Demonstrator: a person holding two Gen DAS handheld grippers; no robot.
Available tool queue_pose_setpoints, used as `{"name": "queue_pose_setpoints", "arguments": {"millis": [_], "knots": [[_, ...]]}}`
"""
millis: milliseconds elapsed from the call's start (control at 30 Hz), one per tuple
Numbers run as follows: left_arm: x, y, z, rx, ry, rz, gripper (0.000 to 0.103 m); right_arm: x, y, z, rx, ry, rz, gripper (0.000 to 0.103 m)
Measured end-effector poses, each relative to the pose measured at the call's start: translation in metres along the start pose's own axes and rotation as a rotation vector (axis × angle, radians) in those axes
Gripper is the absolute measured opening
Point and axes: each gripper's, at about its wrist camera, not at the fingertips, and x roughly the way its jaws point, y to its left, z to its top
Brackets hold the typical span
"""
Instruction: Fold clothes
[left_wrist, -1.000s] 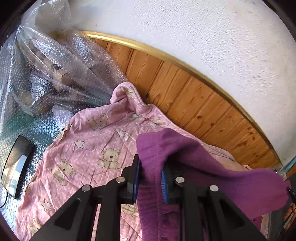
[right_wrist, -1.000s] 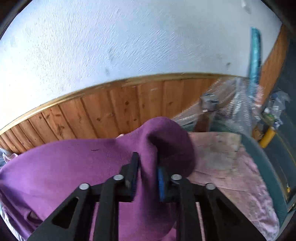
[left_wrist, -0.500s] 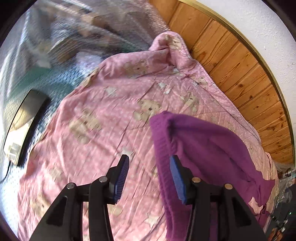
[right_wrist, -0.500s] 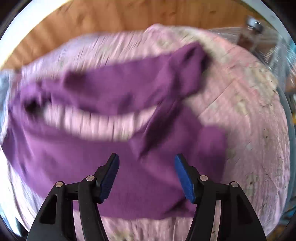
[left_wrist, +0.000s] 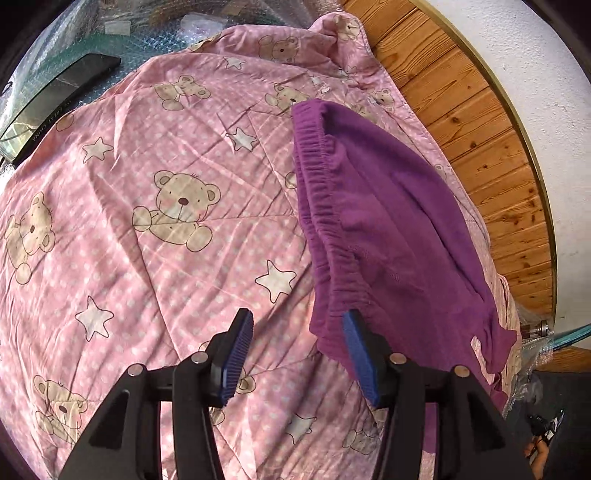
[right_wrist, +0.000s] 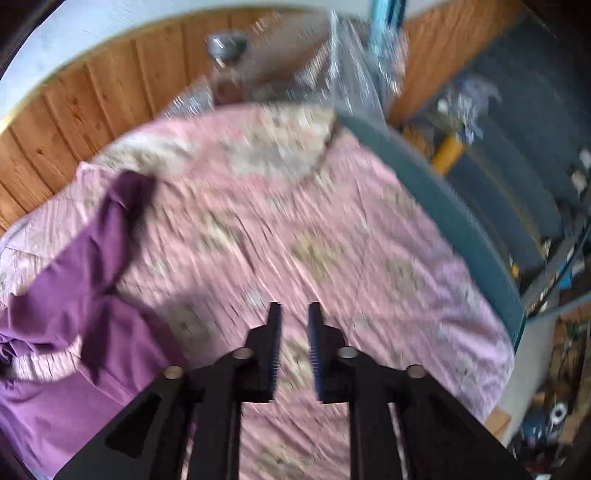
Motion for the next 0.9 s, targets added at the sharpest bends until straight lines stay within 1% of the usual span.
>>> {"name": "queue_pose_setpoints", "arguments": {"millis": [33, 67, 100, 167, 233, 300, 333, 367, 400, 467, 500, 533, 567, 600, 633, 667, 733, 767, 800, 833, 867, 900], "knots": [[0.003, -0.001, -0.001, 0.016, -0.007, 0.009, 0.054, -0.002, 0.004, -0.008, -0.01, -0.002, 0.038, 0.03], [0.007, -0.002, -0.002, 0.03, -0.013, 0.018, 0.054, -0.007, 0.016, -0.02, -0.049, -0.015, 0.089, 0.044], [0.01, -0.003, -0.003, 0.037, -0.021, 0.018, 0.054, -0.009, 0.029, -0.033, -0.091, -0.016, 0.119, 0.05], [0.017, -0.008, -0.003, 0.041, -0.039, -0.008, 0.055, -0.004, 0.062, -0.061, -0.189, 0.015, 0.182, 0.052], [0.023, -0.02, -0.003, 0.058, -0.042, -0.05, 0.055, 0.002, 0.092, -0.077, -0.278, 0.046, 0.223, 0.053], [0.028, -0.035, -0.005, 0.087, -0.029, -0.074, 0.055, 0.008, 0.122, -0.093, -0.367, 0.037, 0.222, 0.054], [0.03, -0.041, -0.007, 0.097, -0.021, -0.08, 0.055, 0.021, 0.13, -0.096, -0.395, 0.03, 0.211, 0.054], [0.032, -0.045, -0.009, 0.105, -0.019, -0.078, 0.055, 0.022, 0.137, -0.1, -0.422, 0.026, 0.196, 0.055], [0.034, -0.047, -0.01, 0.106, -0.017, -0.069, 0.058, 0.026, 0.144, -0.103, -0.444, 0.022, 0.187, 0.055], [0.042, -0.044, -0.014, 0.083, -0.014, -0.054, 0.06, 0.033, 0.155, -0.103, -0.492, 0.008, 0.186, 0.057], [0.047, -0.042, -0.015, 0.066, -0.011, -0.06, 0.059, 0.036, 0.161, -0.104, -0.518, 0.005, 0.182, 0.057], [0.049, -0.043, -0.015, 0.061, -0.012, -0.068, 0.057, 0.041, 0.165, -0.104, -0.552, 0.008, 0.167, 0.057], [0.048, -0.046, -0.013, 0.067, -0.019, -0.071, 0.047, 0.052, 0.168, -0.102, -0.592, 0.019, 0.143, 0.04], [0.043, -0.051, -0.009, 0.069, -0.02, -0.084, 0.03, 0.057, 0.167, -0.099, -0.61, 0.029, 0.126, 0.016], [0.032, -0.059, -0.003, 0.076, -0.03, -0.111, 0.029, 0.056, 0.161, -0.093, -0.607, 0.025, 0.119, 0.011], [0.013, -0.068, 0.004, 0.099, -0.052, -0.141, 0.028, 0.051, 0.152, -0.08, -0.563, 0.001, 0.136, 0.008], [-0.039, -0.08, 0.024, 0.126, -0.085, -0.209, 0.027, 0.032, 0.117, -0.054, -0.414, -0.058, 0.151, 0.007], [-0.066, -0.08, 0.035, 0.138, -0.081, -0.222, 0.027, 0.022, 0.089, -0.039, -0.302, -0.072, 0.175, 0.007], [-0.089, -0.079, 0.046, 0.173, -0.063, -0.217, 0.027, 0.017, 0.066, -0.031, -0.213, -0.071, 0.198, 0.007], [-0.105, -0.076, 0.055, 0.218, -0.03, -0.198, 0.027, 0.018, 0.045, -0.027, -0.137, -0.048, 0.229, 0.007], [-0.113, -0.068, 0.063, 0.256, 0.022, -0.161, 0.027, 0.026, 0.026, -0.03, -0.075, -0.001, 0.263, 0.007], [-0.114, -0.055, 0.067, 0.278, 0.088, -0.118, 0.027, 0.034, 0.018, -0.035, -0.055, 0.029, 0.262, 0.008]]}}
